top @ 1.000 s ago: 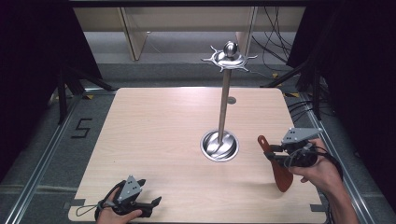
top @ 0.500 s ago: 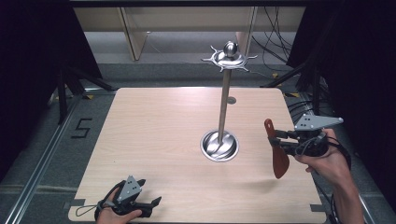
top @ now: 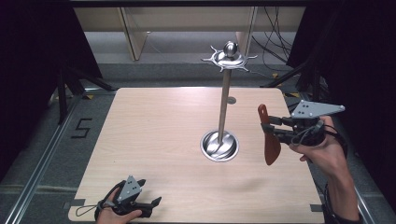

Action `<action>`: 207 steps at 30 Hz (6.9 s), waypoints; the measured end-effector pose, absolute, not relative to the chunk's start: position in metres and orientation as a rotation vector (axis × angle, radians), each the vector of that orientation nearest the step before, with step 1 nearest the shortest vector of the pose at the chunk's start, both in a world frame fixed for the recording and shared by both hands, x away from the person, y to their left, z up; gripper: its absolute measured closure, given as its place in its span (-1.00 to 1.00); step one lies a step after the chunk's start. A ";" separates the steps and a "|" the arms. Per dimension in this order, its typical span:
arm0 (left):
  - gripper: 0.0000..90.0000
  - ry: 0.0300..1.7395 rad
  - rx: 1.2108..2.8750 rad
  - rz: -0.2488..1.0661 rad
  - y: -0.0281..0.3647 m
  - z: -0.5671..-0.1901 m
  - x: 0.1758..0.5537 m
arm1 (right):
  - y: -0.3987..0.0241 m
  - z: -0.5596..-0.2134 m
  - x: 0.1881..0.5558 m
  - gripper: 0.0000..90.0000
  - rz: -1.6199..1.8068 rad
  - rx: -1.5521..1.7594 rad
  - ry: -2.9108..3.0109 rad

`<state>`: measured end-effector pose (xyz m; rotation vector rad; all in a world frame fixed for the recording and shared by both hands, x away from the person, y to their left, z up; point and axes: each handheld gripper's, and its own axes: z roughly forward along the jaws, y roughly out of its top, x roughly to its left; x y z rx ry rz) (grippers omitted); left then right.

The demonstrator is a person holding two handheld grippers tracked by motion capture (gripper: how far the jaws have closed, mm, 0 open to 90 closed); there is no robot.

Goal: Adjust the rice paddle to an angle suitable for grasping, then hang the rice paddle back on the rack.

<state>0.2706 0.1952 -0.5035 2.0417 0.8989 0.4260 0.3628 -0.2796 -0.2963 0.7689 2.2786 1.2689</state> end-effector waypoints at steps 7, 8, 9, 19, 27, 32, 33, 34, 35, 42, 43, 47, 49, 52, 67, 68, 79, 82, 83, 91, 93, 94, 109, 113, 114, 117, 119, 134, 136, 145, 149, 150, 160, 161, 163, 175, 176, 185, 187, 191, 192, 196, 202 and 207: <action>-0.66 0.875 2.079 0.423 0.197 -0.503 0.271 | -0.274 -0.280 0.362 0.49 1.308 0.735 2.237; -0.66 0.878 2.079 0.419 0.197 -0.503 0.271 | -0.273 -0.278 0.362 0.49 1.313 0.721 2.207; -0.66 0.880 2.067 0.427 0.197 -0.503 0.271 | -0.272 -0.276 0.362 0.49 1.314 0.722 2.222; -0.66 0.843 2.079 0.453 0.198 -0.503 0.273 | -0.265 -0.256 0.363 0.49 1.331 0.683 2.182; -0.66 0.883 2.055 0.424 0.195 -0.503 0.271 | -0.260 -0.241 0.367 0.49 1.348 0.663 2.152; -0.66 0.859 2.064 0.443 0.196 -0.503 0.272 | -0.255 -0.233 0.367 0.49 1.353 0.678 2.144; -0.66 0.850 2.075 0.443 0.197 -0.503 0.272 | -0.254 -0.232 0.369 0.49 1.351 0.662 2.139; -0.66 0.854 2.071 0.440 0.196 -0.503 0.272 | -0.253 -0.231 0.369 0.49 1.351 0.662 2.141; -0.66 0.857 2.058 0.441 0.196 -0.503 0.272 | -0.252 -0.230 0.370 0.49 1.351 0.666 2.136; -0.66 0.863 2.056 0.440 0.196 -0.503 0.272 | -0.246 -0.220 0.372 0.49 1.370 0.673 2.134; -0.66 0.835 2.092 0.457 0.198 -0.502 0.273 | -0.245 -0.219 0.373 0.49 1.360 0.663 2.111; -0.66 0.840 2.088 0.459 0.198 -0.502 0.273 | -0.243 -0.215 0.376 0.49 1.344 0.676 2.122; -0.66 0.844 2.079 0.447 0.197 -0.502 0.272 | -0.240 -0.214 0.378 0.49 1.334 0.692 2.124; -0.66 0.850 2.077 0.452 0.197 -0.502 0.272 | -0.239 -0.211 0.382 0.49 1.333 0.668 2.122; -0.66 0.838 2.078 0.452 0.197 -0.502 0.273 | -0.224 -0.211 0.392 0.49 1.304 0.686 2.165; -0.66 0.852 2.064 0.436 0.196 -0.502 0.271 | -0.223 -0.212 0.392 0.49 1.300 0.692 2.144; -0.66 0.863 2.050 0.431 0.195 -0.503 0.271 | -0.219 -0.215 0.399 0.49 1.292 0.721 2.159; -0.66 0.864 2.048 0.433 0.194 -0.503 0.271 | -0.220 -0.216 0.400 0.49 1.305 0.715 2.178; -0.66 0.863 2.047 0.433 0.194 -0.503 0.271 | -0.221 -0.216 0.400 0.49 1.291 0.705 2.168; -0.66 0.864 2.048 0.431 0.195 -0.503 0.271 | -0.221 -0.221 0.403 0.49 1.340 0.720 2.183; -0.66 0.854 2.065 0.437 0.196 -0.502 0.272 | -0.221 -0.222 0.404 0.49 1.343 0.714 2.180; -0.66 0.850 2.065 0.437 0.196 -0.502 0.271 | -0.220 -0.225 0.405 0.50 1.348 0.719 2.188; -0.65 0.833 2.083 0.459 0.197 -0.501 0.274 | -0.240 -0.237 0.387 0.07 1.416 0.792 2.143; -0.65 0.851 2.091 0.445 0.198 -0.501 0.273 | -0.249 -0.244 0.381 0.00 1.412 0.789 2.127; -0.65 0.886 2.057 0.426 0.196 -0.502 0.272 | -0.254 -0.252 0.378 -0.03 1.424 0.802 2.123; -0.65 0.876 2.065 0.426 0.196 -0.503 0.272 | -0.260 -0.262 0.376 -0.03 1.439 0.819 2.115; -0.65 0.874 2.077 0.424 0.197 -0.502 0.272 | -0.262 -0.265 0.376 -0.03 1.455 0.825 2.102; -0.66 0.866 2.067 0.442 0.197 -0.503 0.273 | -0.281 -0.298 0.365 -0.06 1.467 0.873 2.087; -0.66 0.888 2.053 0.426 0.195 -0.503 0.271 | -0.282 -0.302 0.363 -0.06 1.462 0.896 2.090; -0.66 0.841 2.083 0.449 0.197 -0.502 0.273 | -0.285 -0.312 0.363 -0.07 1.456 0.917 2.098; -0.66 0.837 2.084 0.453 0.197 -0.502 0.274 | -0.285 -0.314 0.363 -0.06 1.451 0.917 2.100; -0.66 0.843 2.083 0.451 0.197 -0.502 0.273 | -0.285 -0.317 0.365 -0.07 1.445 0.896 2.076; -0.66 0.873 2.081 0.430 0.196 -0.502 0.273 | -0.285 -0.330 0.367 -0.11 1.424 0.943 2.132; -0.66 0.880 2.083 0.437 0.196 -0.502 0.273 | -0.286 -0.332 0.368 -0.11 1.413 0.942 2.140; -0.66 0.859 2.065 0.439 0.194 -0.503 0.274 | -0.286 -0.337 0.369 -0.12 1.416 0.936 2.143; -0.66 0.849 2.072 0.441 0.195 -0.502 0.274 | -0.282 -0.353 0.365 -0.17 1.370 0.983 2.194; -0.66 0.859 2.062 0.432 0.195 -0.502 0.273 | -0.283 -0.355 0.366 -0.16 1.359 0.961 2.210; -0.66 0.833 2.094 0.450 0.197 -0.501 0.274 | -0.275 -0.369 0.366 -0.17 1.315 0.949 2.252; -0.66 0.850 2.075 0.436 0.196 -0.502 0.273 | -0.274 -0.372 0.365 -0.17 1.312 0.984 2.273; -0.66 0.825 2.095 0.461 0.197 -0.501 0.274 | -0.271 -0.378 0.366 -0.17 1.292 0.994 2.301; -0.66 0.815 2.109 0.468 0.198 -0.501 0.274 | -0.272 -0.379 0.367 -0.17 1.291 0.969 2.295; -0.66 0.849 2.077 0.449 0.196 -0.502 0.272 | -0.271 -0.379 0.366 -0.18 1.275 0.957 2.306; -0.66 0.827 2.103 0.458 0.197 -0.501 0.273 | -0.266 -0.386 0.362 -0.21 1.277 0.975 2.338; -0.66 0.848 2.059 0.433 0.195 -0.502 0.271 | -0.266 -0.393 0.363 -0.26 1.283 0.979 2.369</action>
